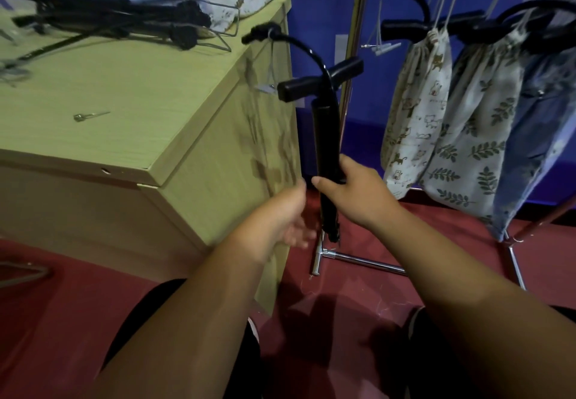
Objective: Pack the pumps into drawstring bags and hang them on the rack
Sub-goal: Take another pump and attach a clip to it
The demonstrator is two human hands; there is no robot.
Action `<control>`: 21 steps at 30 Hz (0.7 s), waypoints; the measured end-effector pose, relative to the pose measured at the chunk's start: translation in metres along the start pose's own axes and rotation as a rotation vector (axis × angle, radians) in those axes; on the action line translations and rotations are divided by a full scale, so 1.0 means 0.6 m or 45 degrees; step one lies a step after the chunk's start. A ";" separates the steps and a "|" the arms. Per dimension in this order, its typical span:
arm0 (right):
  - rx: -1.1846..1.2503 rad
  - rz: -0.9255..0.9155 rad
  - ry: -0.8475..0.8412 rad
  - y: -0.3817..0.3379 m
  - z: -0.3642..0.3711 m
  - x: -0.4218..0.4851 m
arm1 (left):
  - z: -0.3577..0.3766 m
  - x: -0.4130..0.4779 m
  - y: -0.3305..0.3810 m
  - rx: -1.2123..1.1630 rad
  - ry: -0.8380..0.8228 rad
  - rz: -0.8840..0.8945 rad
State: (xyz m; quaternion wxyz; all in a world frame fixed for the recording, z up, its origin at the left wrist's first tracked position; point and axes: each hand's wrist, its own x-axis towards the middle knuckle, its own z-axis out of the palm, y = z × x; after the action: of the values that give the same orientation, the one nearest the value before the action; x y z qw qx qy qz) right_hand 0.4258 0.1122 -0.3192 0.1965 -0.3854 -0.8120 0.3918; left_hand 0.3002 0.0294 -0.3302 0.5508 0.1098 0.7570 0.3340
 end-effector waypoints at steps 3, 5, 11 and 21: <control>0.108 -0.061 0.071 -0.014 -0.011 -0.002 | 0.007 0.005 -0.021 0.075 -0.118 -0.177; 0.202 -0.088 0.068 -0.021 -0.015 -0.005 | 0.009 0.002 -0.019 -0.090 -0.137 -0.192; 0.341 -0.181 0.062 -0.034 -0.020 -0.015 | 0.001 0.033 -0.024 -0.448 0.003 -0.071; 0.071 -0.170 0.182 -0.012 -0.006 0.003 | 0.010 0.005 -0.015 -0.513 0.054 0.447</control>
State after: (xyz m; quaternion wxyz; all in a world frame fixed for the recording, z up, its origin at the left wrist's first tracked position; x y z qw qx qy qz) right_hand 0.4238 0.1126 -0.3113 0.2904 -0.3517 -0.8085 0.3718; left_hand 0.3063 0.0268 -0.3392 0.4792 0.1205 0.6560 0.5706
